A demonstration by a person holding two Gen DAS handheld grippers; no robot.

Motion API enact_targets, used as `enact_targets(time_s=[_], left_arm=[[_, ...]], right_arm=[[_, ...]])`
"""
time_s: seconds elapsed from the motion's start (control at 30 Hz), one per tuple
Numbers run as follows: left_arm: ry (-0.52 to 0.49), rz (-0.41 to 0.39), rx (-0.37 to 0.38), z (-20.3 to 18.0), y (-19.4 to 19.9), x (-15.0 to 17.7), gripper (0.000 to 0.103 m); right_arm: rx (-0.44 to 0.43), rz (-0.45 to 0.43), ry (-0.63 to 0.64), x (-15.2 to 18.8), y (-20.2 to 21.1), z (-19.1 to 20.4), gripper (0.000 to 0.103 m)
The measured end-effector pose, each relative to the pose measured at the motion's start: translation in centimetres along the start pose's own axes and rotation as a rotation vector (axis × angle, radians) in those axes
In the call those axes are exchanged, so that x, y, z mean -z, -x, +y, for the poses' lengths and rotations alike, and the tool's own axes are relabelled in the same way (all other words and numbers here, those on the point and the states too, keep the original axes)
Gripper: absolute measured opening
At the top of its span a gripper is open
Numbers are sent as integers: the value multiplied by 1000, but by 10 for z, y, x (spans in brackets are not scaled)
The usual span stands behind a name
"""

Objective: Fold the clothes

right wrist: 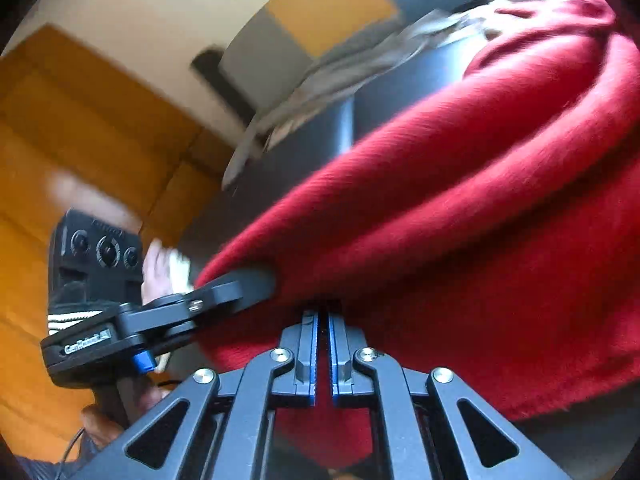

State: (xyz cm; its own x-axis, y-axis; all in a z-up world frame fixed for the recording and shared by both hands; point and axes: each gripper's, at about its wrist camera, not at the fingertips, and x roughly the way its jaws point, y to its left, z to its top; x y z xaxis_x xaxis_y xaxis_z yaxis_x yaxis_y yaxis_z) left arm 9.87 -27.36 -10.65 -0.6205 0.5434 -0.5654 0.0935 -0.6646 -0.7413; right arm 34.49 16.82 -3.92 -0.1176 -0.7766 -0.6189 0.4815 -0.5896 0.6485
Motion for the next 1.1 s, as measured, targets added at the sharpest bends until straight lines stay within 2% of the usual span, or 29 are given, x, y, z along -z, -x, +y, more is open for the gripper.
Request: enact_targets(time_s=[0.13, 0.2, 0.27, 0.33, 0.37, 0.4, 0.47, 0.53, 0.57, 0.7, 0.8, 0.87, 0.93, 1.03, 1.1], left_arm=[[26, -60, -94, 33, 25, 21, 6], [37, -81, -139, 44, 33, 29, 7], [77, -98, -206, 59, 41, 33, 4], [120, -135, -283, 74, 57, 33, 0], [144, -158, -316, 82, 67, 32, 0], [174, -184, -293, 89, 78, 31, 1], [196, -255, -254, 94, 100, 30, 6], [150, -320, -251, 85, 113, 26, 9], [99, -318, -263, 74, 110, 23, 9], [-80, -210, -262, 35, 61, 18, 14], [-180, -82, -259, 5, -4, 17, 14], [-218, -12, -260, -7, -39, 19, 14], [-236, 45, -268, -14, -66, 23, 15], [-331, 77, -359, -21, -90, 29, 15], [-353, 84, -371, -21, -95, 31, 17]], right_arm=[[-3, 76, 65, 23, -5, 23, 9], [-1, 92, 82, 35, 8, 29, 17], [20, 84, 89, 32, 19, 19, 41], [40, 73, 79, 30, 24, 7, 52], [52, 67, 65, 14, 20, -6, 53], [64, 61, 49, 2, 17, -20, 54], [91, 44, 5, 13, 24, -40, 65], [142, 7, -26, 22, 43, -58, 68], [170, -13, -35, 20, 49, -66, 68], [246, -91, -84, 7, 71, -87, 75], [298, -126, -105, -6, 78, -100, 80], [332, -150, -119, -15, 82, -109, 88], [366, -173, -133, -23, 86, -117, 90], [418, -205, -150, -37, 91, -129, 91], [450, -185, -114, -49, 71, -130, 92]])
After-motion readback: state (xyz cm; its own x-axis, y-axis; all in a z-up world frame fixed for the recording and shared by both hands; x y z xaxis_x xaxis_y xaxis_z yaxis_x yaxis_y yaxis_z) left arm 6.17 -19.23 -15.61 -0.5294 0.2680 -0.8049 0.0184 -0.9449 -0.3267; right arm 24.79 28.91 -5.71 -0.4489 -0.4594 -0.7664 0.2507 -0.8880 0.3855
